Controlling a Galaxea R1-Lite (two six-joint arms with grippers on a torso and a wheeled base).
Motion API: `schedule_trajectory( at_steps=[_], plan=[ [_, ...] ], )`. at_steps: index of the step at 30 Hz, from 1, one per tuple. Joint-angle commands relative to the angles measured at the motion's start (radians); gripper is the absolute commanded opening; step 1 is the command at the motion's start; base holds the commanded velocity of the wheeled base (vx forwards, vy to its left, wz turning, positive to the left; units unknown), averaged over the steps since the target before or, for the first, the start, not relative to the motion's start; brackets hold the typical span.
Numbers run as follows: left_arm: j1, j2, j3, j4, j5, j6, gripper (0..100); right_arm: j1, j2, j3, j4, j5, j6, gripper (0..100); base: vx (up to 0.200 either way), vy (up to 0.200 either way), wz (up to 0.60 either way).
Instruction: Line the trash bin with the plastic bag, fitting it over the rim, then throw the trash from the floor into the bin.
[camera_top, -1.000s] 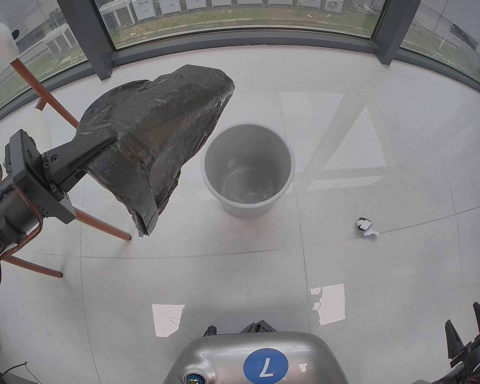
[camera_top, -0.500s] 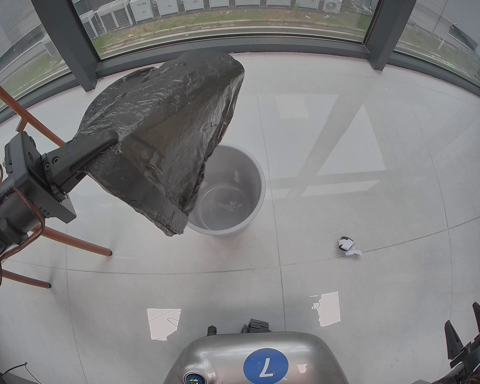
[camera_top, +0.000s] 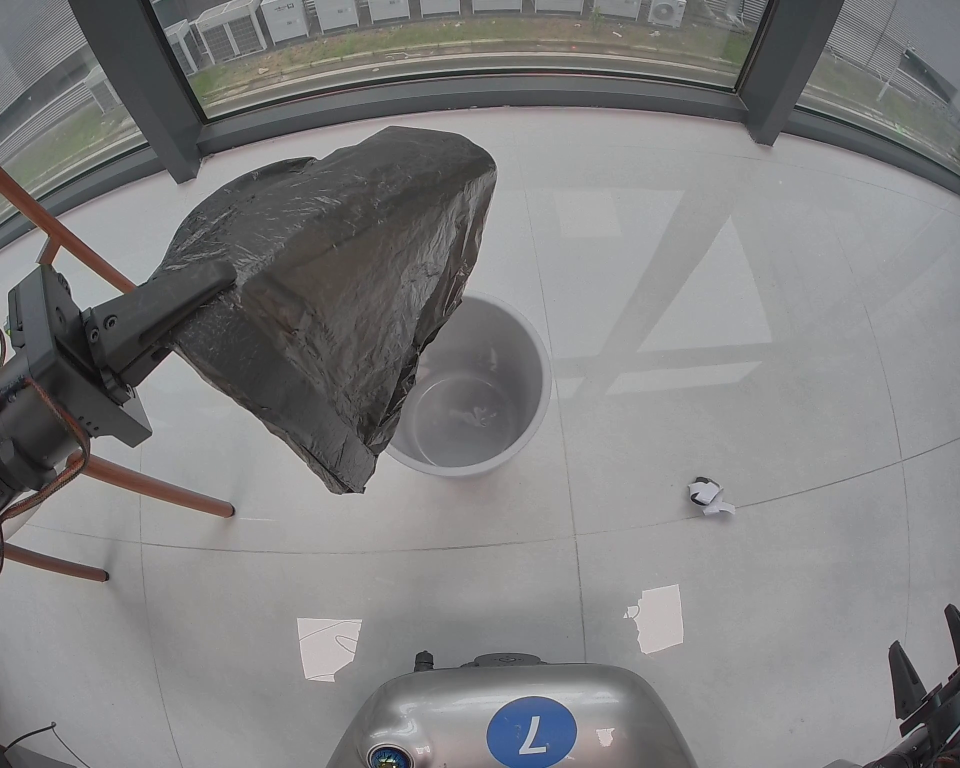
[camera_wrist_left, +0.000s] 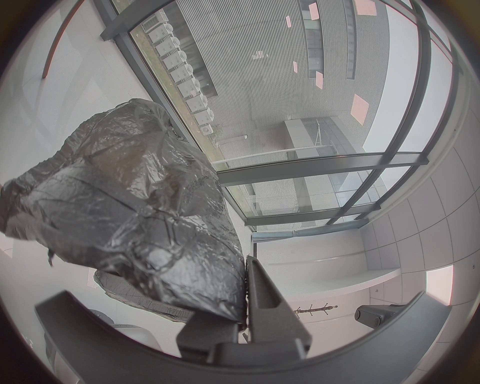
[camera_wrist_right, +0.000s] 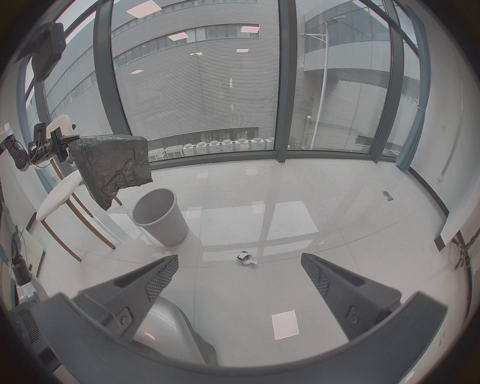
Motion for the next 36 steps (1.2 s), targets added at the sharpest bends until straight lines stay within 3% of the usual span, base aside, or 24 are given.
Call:
schedule_trajectory(
  at_steps=[1,15,21,29,33,35,36],
  plan=[
    [0.000,-0.001,0.002,0.000,0.001,0.014,0,0.001,0.002,0.013,0.000,0.000,0.000,100,0.000,0.200,0.00],
    [-0.006,0.001,0.002,0.006,-0.001,0.036,0,0.018,-0.007,0.013,0.000,0.000,-0.006,100,0.000,0.000,0.00],
    [-0.078,0.021,-0.009,0.009,0.001,0.051,0,0.021,-0.008,0.015,-0.002,0.009,-0.018,100,0.000,0.000,0.00],
    [-0.117,0.118,-0.073,0.015,0.025,0.252,0,0.019,-0.010,0.015,-0.006,0.022,-0.024,100,0.000,0.000,0.00],
    [-0.126,0.156,-0.082,0.019,0.027,0.330,0,0.018,-0.011,-0.005,-0.023,0.008,0.005,100,0.000,0.000,0.00],
    [-0.146,0.165,-0.096,0.049,0.030,0.333,0,-0.013,0.145,-0.206,-0.038,-0.067,0.125,100,0.000,0.000,0.00],
    [-0.150,0.165,-0.099,0.059,0.030,0.333,0,-0.015,0.196,-0.225,-0.037,-0.081,0.140,100,0.000,0.000,0.00]
  ],
)
